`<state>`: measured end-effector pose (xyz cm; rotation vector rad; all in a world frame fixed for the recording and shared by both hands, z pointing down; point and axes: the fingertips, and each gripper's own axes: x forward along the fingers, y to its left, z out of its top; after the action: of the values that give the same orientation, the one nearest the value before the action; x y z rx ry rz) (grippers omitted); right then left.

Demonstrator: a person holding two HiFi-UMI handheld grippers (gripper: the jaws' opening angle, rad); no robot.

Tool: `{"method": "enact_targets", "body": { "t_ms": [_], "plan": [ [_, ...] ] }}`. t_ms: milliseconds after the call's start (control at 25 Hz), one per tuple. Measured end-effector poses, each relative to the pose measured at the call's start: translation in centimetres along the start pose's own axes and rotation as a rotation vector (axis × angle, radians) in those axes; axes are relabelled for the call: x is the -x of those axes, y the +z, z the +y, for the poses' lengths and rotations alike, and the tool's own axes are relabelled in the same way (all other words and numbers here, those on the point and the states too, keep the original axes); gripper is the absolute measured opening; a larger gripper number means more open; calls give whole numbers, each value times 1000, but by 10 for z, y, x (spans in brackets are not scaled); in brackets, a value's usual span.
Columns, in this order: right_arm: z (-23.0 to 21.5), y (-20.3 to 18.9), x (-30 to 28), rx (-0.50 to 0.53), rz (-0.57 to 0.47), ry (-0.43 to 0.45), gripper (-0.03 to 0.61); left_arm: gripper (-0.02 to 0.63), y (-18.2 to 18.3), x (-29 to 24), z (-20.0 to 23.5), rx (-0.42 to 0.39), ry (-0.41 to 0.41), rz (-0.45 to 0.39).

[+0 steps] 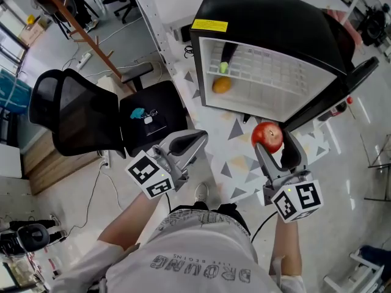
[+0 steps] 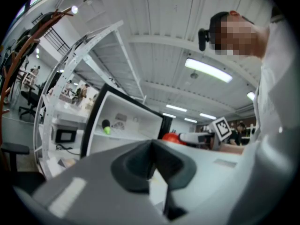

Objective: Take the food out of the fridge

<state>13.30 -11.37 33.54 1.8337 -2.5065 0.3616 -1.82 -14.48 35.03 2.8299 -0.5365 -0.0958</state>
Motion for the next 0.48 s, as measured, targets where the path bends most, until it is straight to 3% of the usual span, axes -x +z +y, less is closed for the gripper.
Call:
{"method": "enact_targets", "body": {
  "t_ms": [480],
  "plan": [
    [-2,-11,7,-28,22,-12,325,6,-4,-5,4,9,-8,4]
  ]
}}
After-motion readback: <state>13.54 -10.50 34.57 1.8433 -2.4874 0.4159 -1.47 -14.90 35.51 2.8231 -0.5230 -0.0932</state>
